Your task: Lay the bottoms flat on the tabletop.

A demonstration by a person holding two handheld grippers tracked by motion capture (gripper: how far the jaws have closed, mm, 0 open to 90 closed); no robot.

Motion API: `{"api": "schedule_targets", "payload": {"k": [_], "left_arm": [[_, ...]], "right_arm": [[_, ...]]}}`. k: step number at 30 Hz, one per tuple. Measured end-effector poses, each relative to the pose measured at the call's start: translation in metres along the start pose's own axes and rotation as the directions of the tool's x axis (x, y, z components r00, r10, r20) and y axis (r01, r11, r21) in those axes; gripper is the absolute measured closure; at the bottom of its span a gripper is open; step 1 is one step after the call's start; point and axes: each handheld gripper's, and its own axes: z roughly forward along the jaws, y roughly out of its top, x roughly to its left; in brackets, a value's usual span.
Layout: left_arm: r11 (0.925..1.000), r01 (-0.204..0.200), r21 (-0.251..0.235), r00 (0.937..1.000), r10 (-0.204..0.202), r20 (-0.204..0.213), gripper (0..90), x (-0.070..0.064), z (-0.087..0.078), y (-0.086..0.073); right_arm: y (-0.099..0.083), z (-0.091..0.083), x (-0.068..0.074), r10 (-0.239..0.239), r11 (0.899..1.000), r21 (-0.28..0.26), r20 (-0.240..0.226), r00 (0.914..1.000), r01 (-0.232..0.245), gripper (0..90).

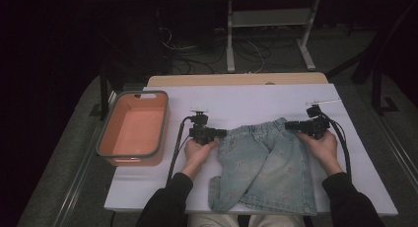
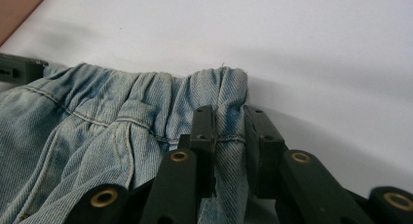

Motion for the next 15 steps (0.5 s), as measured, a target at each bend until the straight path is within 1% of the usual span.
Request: {"api": "schedule_targets", "payload": {"k": [2,5,6,8,10,12,14,15], "left_arm": [[0.9996,-0.022,-0.02,0.9996,0.022,-0.018,83.0,0.001,-0.001,0.007],[0.999,-0.021,-0.04,0.9993,0.02,-0.03,83.1,0.005,0.001,0.018],[0.9985,-0.024,-0.05,0.9992,0.022,-0.032,83.1,0.007,0.001,0.022],[0.9963,-0.031,-0.08,0.9991,0.028,-0.032,83.0,0.011,0.0,0.029],[0.9963,-0.02,-0.083,0.9991,0.017,-0.039,83.0,0.015,0.002,0.033],[0.9956,-0.021,-0.092,0.9987,0.016,-0.049,83.0,0.02,0.004,0.035],[0.9949,-0.012,-0.101,0.9988,0.007,-0.048,83.0,0.022,0.005,0.036],[0.9946,-0.015,-0.103,0.9987,0.01,-0.049,83.0,0.024,0.005,0.036]], "right_arm": [[0.002,0.002,-0.002,0.002,1.0,-0.001,-0.017,0.9999,-0.002,75.5],[0.008,0.008,-0.007,0.015,1.0,-0.009,-0.038,0.9992,-0.016,75.6],[0.01,0.01,-0.008,0.019,1.0,-0.02,-0.044,0.9989,-0.02,75.6],[0.015,0.015,-0.011,0.035,0.999,-0.023,-0.054,0.9979,-0.036,75.6],[0.022,0.021,-0.013,0.029,0.999,-0.025,-0.053,0.9982,-0.03,75.6],[0.029,0.026,-0.013,0.019,1.0,-0.018,-0.047,0.9987,-0.02,75.6],[0.035,0.029,-0.013,0.007,1.0,-0.018,-0.039,0.9992,-0.007,75.6],[0.038,0.03,-0.012,0.001,1.0,-0.017,-0.034,0.9994,-0.002,75.6]]}}
